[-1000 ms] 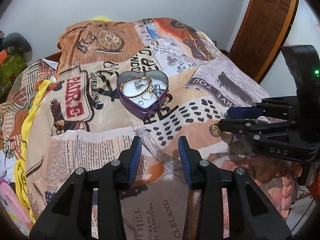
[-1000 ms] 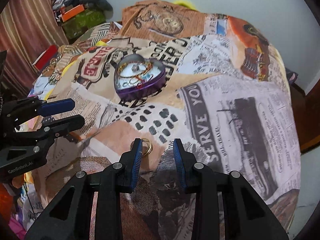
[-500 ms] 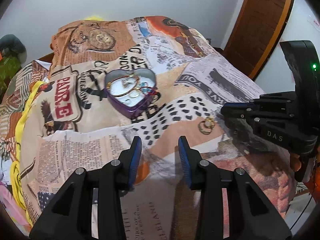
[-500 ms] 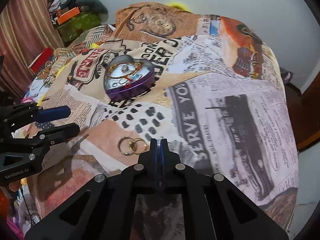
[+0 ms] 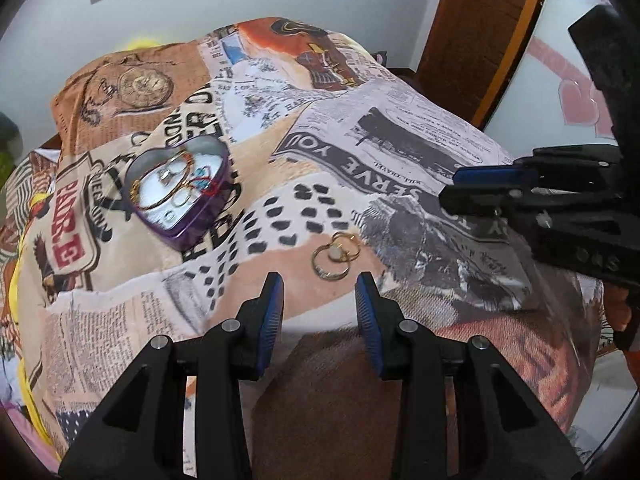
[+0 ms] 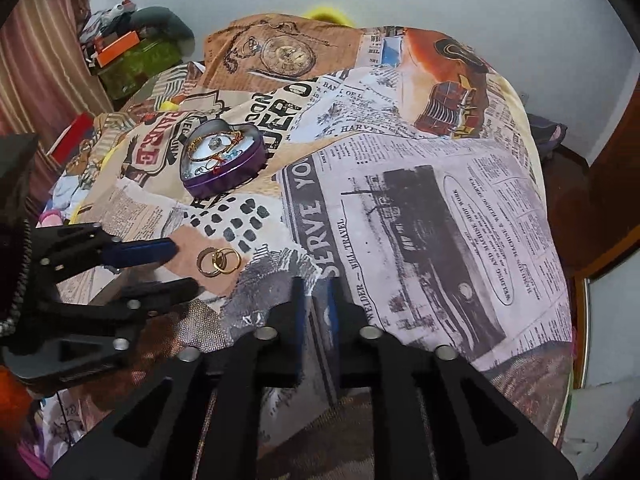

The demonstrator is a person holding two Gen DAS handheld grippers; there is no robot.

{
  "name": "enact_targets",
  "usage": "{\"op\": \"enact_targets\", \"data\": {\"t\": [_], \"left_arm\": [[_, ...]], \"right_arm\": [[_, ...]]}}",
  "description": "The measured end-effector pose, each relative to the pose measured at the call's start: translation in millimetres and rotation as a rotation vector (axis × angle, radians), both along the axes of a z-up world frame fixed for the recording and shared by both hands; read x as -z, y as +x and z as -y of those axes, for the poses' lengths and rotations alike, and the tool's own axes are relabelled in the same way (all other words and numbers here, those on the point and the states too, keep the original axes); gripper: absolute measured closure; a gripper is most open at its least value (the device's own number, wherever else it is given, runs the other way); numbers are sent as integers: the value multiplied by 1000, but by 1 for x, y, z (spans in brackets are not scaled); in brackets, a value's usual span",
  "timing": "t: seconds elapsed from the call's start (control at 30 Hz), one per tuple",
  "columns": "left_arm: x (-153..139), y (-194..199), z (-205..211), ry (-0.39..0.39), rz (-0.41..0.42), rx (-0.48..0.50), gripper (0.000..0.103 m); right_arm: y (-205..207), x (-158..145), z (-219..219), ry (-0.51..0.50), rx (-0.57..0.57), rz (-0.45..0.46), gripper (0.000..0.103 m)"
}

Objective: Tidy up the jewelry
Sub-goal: 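Grasp one gold ring with the right tool while the left grasps the other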

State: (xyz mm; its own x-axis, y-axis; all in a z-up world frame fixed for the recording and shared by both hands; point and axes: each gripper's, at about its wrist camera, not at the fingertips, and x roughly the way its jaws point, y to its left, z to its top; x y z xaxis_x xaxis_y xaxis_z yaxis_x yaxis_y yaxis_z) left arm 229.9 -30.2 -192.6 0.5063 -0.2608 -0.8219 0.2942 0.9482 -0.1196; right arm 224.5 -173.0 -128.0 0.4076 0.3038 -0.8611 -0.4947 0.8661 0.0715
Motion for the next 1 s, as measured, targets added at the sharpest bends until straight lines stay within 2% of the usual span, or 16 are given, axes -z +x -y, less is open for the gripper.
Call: {"op": "enact_targets", "data": {"t": [0.03, 0.1, 0.47, 0.7, 0.8, 0.97, 1.0], "left_arm": [[1, 1, 1, 2, 2, 1, 66], [3, 4, 4, 5, 7, 0, 66], [0, -17, -28, 7, 17, -57, 66], [5, -20, -51, -29, 4, -96, 66], [6, -20, -50, -28, 10, -93, 66], [5, -18, -43, -32, 14, -70, 66], [4, -18, -40, -31, 14, -65, 66]], "right_arm": [[-1, -1, 0, 3, 0, 8, 76], [-4, -3, 0, 9, -2, 23, 73], [-3, 8, -42, 51, -111, -32, 73], [6, 28, -58, 47, -116, -100, 73], [6, 29, -59, 39, -124, -101, 85], [4, 27, -57, 41, -126, -92, 86], [3, 25, -56, 44, -121, -86, 90]]}}
